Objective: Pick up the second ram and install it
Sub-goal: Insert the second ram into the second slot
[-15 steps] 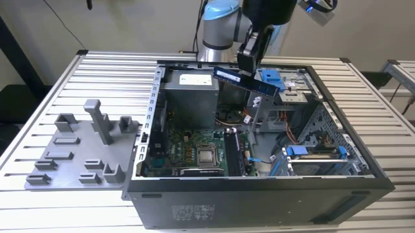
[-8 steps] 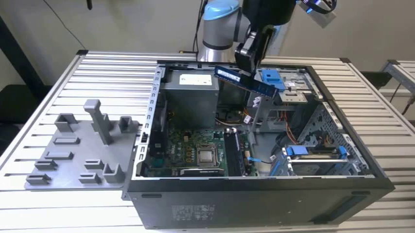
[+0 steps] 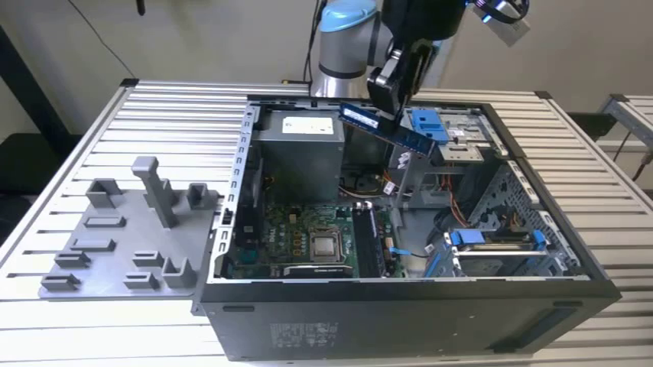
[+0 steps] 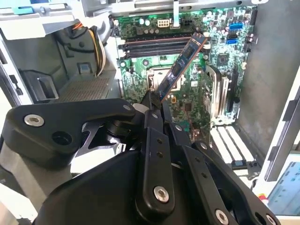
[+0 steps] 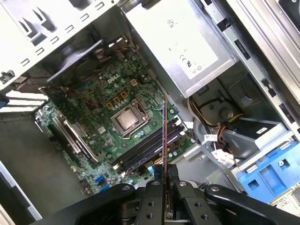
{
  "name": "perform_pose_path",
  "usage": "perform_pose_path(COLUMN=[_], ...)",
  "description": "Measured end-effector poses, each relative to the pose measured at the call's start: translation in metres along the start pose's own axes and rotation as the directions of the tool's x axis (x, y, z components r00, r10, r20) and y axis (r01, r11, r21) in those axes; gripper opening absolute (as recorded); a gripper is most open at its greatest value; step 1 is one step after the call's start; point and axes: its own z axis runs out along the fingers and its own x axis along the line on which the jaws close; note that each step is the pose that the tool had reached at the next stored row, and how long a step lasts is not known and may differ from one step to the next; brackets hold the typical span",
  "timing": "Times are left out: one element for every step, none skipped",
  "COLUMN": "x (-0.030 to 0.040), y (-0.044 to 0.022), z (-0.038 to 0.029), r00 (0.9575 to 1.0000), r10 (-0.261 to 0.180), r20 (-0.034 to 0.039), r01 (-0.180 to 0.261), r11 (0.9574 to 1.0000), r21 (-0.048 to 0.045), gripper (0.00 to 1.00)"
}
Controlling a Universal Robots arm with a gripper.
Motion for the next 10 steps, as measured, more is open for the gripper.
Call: perform_pose_path(x=[0.0001, 0.0001, 0.0002, 0.0003, 0.0003, 0.0004, 0.0004, 0.0005, 0.0006, 0.0007], y=[-0.0001, -0.0002, -0.0004, -0.0005, -0.0006, -0.0008, -0.0010, -0.0011, -0.0011, -0.0012], z=[0.0000, 0.0000, 0.0001, 0.0001, 0.0002, 0.0002, 0.0002, 0.0002, 0.0003, 0.0003], r00=[1.0000, 0.9999, 0.9998, 0.9996, 0.9994, 0.9992, 0.9990, 0.9987, 0.9983, 0.9980], r10=[0.007, 0.013, 0.019, 0.027, 0.033, 0.040, 0.045, 0.051, 0.057, 0.064], r20=[0.0002, 0.0004, 0.0006, 0.0009, 0.0011, 0.0012, 0.0014, 0.0016, 0.0018, 0.0019], r01=[-0.007, -0.013, -0.019, -0.027, -0.033, -0.040, -0.045, -0.051, -0.057, -0.064], r11=[1.0000, 0.9999, 0.9998, 0.9996, 0.9994, 0.9992, 0.9990, 0.9987, 0.9983, 0.9980], r21=[-0.0002, -0.0003, -0.0004, -0.0006, -0.0008, -0.0009, -0.0010, -0.0012, -0.0013, -0.0014], gripper=[0.14, 0.14, 0.14, 0.14, 0.14, 0.14, 0.14, 0.14, 0.14, 0.14])
